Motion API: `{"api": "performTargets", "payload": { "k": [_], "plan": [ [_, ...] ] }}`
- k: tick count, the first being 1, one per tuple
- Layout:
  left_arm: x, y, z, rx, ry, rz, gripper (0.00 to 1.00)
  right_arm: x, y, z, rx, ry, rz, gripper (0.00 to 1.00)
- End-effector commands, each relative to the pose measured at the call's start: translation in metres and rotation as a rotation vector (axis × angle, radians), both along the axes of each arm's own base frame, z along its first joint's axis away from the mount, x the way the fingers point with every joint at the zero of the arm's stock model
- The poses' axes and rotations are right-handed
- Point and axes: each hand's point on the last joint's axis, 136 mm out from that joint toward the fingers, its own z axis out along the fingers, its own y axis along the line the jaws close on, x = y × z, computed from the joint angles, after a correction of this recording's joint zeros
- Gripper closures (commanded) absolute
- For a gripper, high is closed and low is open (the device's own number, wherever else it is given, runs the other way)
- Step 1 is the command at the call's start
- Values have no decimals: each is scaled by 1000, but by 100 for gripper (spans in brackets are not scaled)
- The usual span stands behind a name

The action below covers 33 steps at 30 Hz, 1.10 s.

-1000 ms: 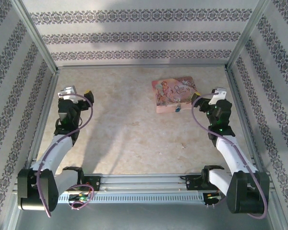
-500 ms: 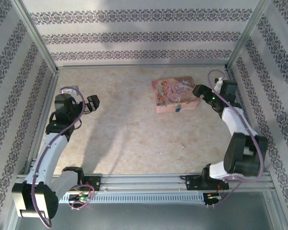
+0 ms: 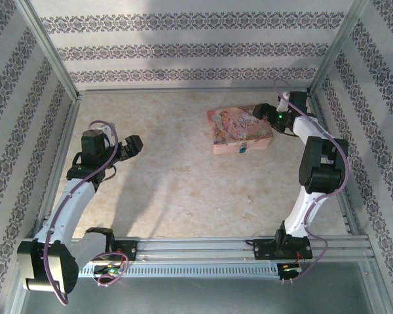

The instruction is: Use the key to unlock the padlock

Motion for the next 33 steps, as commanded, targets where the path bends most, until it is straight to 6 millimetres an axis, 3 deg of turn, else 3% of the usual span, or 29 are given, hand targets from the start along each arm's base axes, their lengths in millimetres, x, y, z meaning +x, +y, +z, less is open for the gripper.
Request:
{"api": "performTargets", "payload": {
  "k": [1,18,28,33],
  "plan": [
    [-2,-9,0,-25,21,-23,1,-6,26,-2,28,31,93,2],
    [2,-15,-4,-38,34,-37,1,-69,113,3,47,47,208,2],
    [3,-22,-2,-57,22,-54,1,-89,172,3,55,34,283,2],
    [3,-32,3,-78,2,-82,1,-94,175,3,27,25,271,2]
  ]
}}
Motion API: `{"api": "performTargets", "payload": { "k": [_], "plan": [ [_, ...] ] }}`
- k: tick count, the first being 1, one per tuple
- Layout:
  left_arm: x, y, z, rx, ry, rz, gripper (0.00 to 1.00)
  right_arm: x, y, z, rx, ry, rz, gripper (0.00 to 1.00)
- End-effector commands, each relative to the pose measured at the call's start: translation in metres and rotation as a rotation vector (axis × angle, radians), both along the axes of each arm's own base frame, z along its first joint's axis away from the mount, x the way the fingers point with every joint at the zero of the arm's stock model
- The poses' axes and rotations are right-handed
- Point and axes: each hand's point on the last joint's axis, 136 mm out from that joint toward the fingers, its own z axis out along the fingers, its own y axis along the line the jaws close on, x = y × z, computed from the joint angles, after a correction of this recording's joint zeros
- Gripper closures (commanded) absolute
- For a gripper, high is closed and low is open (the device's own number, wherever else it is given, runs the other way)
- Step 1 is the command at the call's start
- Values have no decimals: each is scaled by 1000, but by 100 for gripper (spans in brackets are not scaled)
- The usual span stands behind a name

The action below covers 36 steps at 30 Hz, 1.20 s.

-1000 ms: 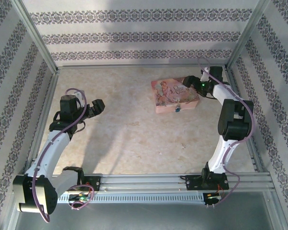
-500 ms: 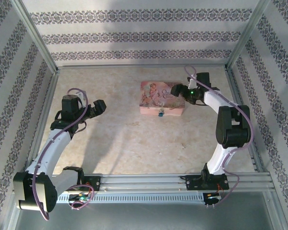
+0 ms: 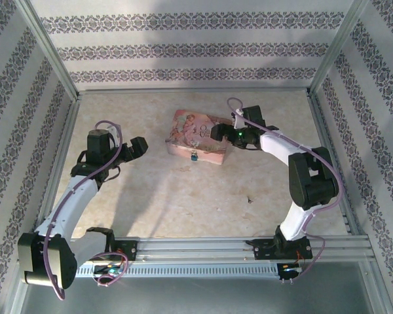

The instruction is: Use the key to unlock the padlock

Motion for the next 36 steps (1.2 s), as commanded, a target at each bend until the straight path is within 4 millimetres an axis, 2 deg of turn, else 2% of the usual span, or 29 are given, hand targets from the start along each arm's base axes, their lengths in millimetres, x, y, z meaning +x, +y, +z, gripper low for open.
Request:
{"api": "performTargets", "payload": {
  "k": [1,4,6,11,16,20,23,27,36],
  "plan": [
    [4,-17,16,-44,-56,-44,1,-1,-7,14,-15,-44,-44,2],
    [5,-32,21,-59,-83,-81,1,-8,-24,26,-93,-87,-72,2],
    [5,-44,24,-64,-103,-110,1,-21,-39,34,-164,-101,-92,2],
    [8,-77,31,-54,-176,-150,1,-74,-78,40,-329,-92,-137,4],
    [16,-98,39,-55,-240,-182,1,-136,-103,23,-456,47,-106,16],
    [25,-102,43,-50,-266,-175,1,-181,-116,0,-515,192,-81,28],
    [29,-103,45,-40,-273,-175,1,-204,-125,-16,-560,296,-73,33],
    [32,-103,45,-30,-273,-171,1,-210,-122,-29,-606,361,-60,38],
    [29,-100,40,-18,-255,-166,1,-220,-105,-79,-662,486,-3,43]
  ]
}}
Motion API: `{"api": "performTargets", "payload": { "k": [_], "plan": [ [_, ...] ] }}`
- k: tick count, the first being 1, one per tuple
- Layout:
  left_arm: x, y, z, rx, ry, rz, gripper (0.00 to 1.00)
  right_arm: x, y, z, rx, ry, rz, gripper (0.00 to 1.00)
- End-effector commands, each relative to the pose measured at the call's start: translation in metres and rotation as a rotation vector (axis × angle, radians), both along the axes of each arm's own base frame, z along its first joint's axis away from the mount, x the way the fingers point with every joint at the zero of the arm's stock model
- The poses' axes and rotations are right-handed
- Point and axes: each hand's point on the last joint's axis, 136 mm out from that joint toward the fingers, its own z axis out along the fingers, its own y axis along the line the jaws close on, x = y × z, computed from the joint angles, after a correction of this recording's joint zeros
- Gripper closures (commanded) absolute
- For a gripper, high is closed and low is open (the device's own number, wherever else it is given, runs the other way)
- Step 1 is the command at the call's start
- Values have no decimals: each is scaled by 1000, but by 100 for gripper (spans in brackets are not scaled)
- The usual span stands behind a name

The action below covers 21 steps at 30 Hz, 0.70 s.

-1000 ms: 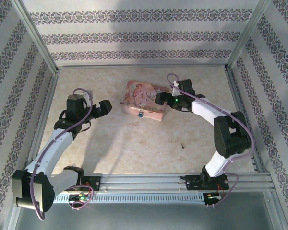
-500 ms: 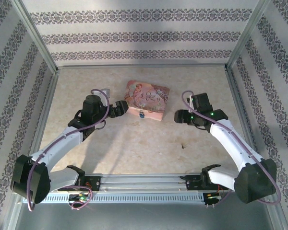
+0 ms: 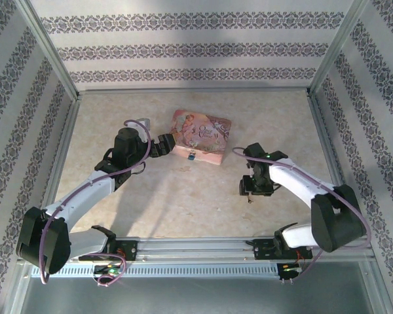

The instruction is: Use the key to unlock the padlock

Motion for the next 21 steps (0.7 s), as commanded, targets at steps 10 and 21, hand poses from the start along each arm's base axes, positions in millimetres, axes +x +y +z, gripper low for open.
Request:
{"api": "performTargets", "payload": {
  "k": [10,21],
  "plan": [
    [6,-5,17,-6,-53,-4,1,-10,1,-27,-106,69,26,51],
    [6,-5,17,4,-54,-7,1,-21,8,-30,-112,107,53,57]
  ]
}}
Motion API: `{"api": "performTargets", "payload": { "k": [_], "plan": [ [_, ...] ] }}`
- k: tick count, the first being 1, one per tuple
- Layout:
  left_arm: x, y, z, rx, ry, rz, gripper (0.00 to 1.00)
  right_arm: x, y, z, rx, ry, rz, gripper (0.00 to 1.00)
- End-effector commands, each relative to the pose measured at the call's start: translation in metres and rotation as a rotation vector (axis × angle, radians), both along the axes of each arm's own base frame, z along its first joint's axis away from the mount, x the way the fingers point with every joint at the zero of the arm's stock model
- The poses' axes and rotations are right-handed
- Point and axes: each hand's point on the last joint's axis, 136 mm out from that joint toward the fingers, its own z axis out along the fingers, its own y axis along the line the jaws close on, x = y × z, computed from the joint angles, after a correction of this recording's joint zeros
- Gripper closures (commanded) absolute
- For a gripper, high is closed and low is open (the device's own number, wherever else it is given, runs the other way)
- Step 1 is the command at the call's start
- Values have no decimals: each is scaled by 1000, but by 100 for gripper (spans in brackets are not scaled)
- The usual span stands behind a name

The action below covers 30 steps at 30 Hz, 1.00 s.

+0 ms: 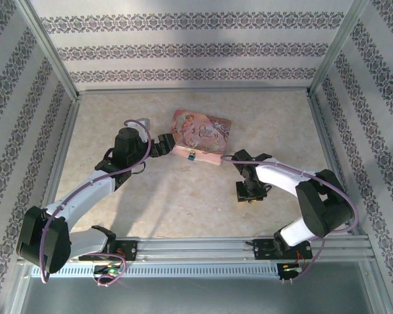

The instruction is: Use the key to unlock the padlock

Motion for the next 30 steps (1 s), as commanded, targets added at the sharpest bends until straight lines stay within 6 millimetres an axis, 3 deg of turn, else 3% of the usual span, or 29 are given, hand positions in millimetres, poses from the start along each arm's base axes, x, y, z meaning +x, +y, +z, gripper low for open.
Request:
{"api": "performTargets", "payload": {
  "k": [1,10,18,30],
  "plan": [
    [5,-6,19,-1,-58,-14,1,-13,-1,-4,-31,51,3,58],
    [6,-7,20,0,-57,-17,1,-24,-1,-3,-31,77,5,59],
    [6,-7,22,0,-61,-17,1,-28,-7,-3,-48,73,-6,68],
    [6,-7,23,2,-63,-18,1,-30,-11,8,-33,48,-35,68]
  ]
}}
